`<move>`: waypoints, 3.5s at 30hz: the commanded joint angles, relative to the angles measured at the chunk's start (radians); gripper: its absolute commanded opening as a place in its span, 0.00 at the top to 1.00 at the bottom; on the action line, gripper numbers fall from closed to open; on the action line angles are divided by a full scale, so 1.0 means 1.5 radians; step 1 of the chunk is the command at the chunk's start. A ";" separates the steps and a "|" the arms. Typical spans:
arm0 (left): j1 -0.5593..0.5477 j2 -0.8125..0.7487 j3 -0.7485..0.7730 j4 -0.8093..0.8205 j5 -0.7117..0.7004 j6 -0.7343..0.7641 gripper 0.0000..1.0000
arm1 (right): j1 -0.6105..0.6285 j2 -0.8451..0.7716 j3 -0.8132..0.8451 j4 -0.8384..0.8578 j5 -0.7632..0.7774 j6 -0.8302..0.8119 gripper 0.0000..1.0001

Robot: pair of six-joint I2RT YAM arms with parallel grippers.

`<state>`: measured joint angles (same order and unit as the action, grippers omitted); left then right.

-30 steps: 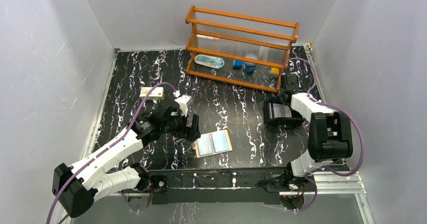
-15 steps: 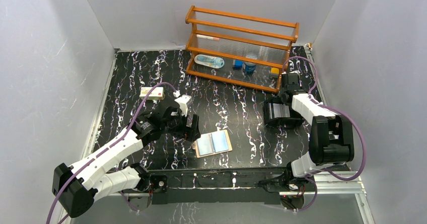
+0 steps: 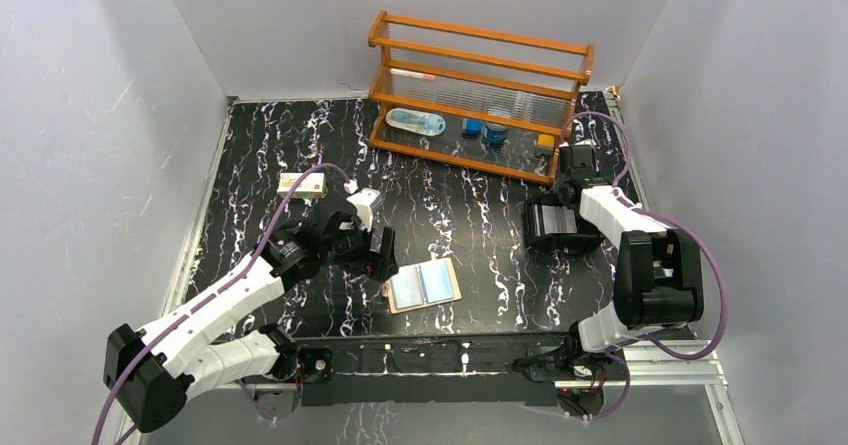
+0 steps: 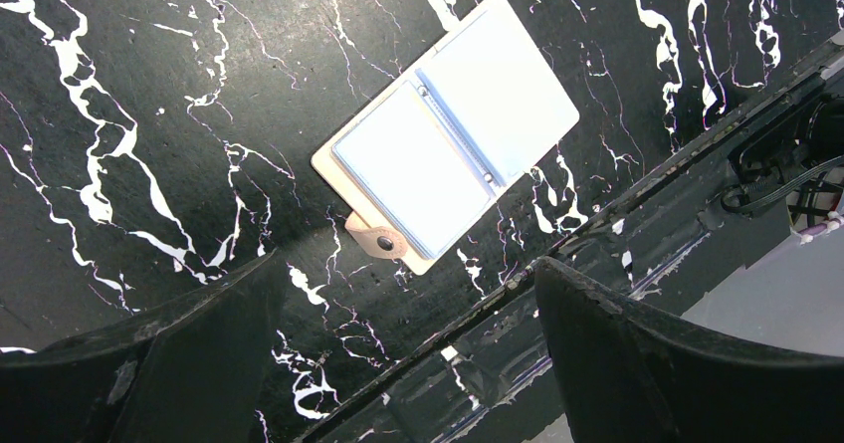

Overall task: Put the credit cards into the card holder
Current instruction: Pick up the credit card from the storage box, then insert the credit card into the card holder.

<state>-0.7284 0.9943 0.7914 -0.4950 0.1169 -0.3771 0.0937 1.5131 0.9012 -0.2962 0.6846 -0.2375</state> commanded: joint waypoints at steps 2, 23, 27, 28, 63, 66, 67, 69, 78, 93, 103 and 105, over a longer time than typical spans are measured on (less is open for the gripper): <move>-0.001 0.002 -0.005 0.000 0.012 0.008 0.06 | 0.016 -0.021 0.020 0.007 -0.070 0.029 0.63; -0.001 0.003 -0.006 0.000 0.013 0.009 0.06 | 0.038 -0.027 0.060 -0.048 -0.095 0.066 0.70; -0.001 0.002 -0.006 -0.001 0.014 0.008 0.06 | 0.041 -0.022 0.059 -0.047 -0.122 0.083 0.70; -0.001 0.003 -0.005 -0.001 0.014 0.008 0.06 | 0.041 -0.017 0.061 -0.053 -0.130 0.091 0.69; -0.001 -0.002 -0.001 -0.017 -0.052 -0.039 0.11 | 0.109 -0.079 0.197 -0.235 -0.141 0.163 1.00; -0.001 -0.002 -0.005 -0.013 -0.053 -0.072 0.19 | 0.145 -0.124 0.192 -0.223 -0.213 0.209 1.00; -0.001 0.000 -0.008 -0.008 -0.053 -0.087 0.24 | 0.160 -0.138 0.184 -0.212 -0.237 0.227 1.00; 0.000 0.008 -0.021 0.013 -0.031 -0.115 0.41 | 0.189 -0.164 0.151 -0.163 -0.301 0.282 1.00; 0.000 0.059 -0.111 0.185 0.107 -0.209 0.94 | 0.412 -0.203 -0.035 0.113 -0.426 0.490 1.00; 0.000 0.192 -0.172 0.214 0.025 -0.198 0.93 | 0.499 -0.101 -0.196 0.485 -0.541 0.633 1.00; -0.001 0.202 -0.202 0.232 0.007 -0.207 0.94 | 0.499 -0.088 -0.249 0.538 -0.520 0.653 1.00; -0.001 0.200 -0.204 0.231 0.006 -0.209 0.94 | 0.498 -0.084 -0.251 0.540 -0.513 0.654 1.00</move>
<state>-0.7269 1.2842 0.5243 -0.1322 0.1902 -0.6933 0.8425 1.3827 0.5285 0.4240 -0.1070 0.7315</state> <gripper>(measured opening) 0.064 0.017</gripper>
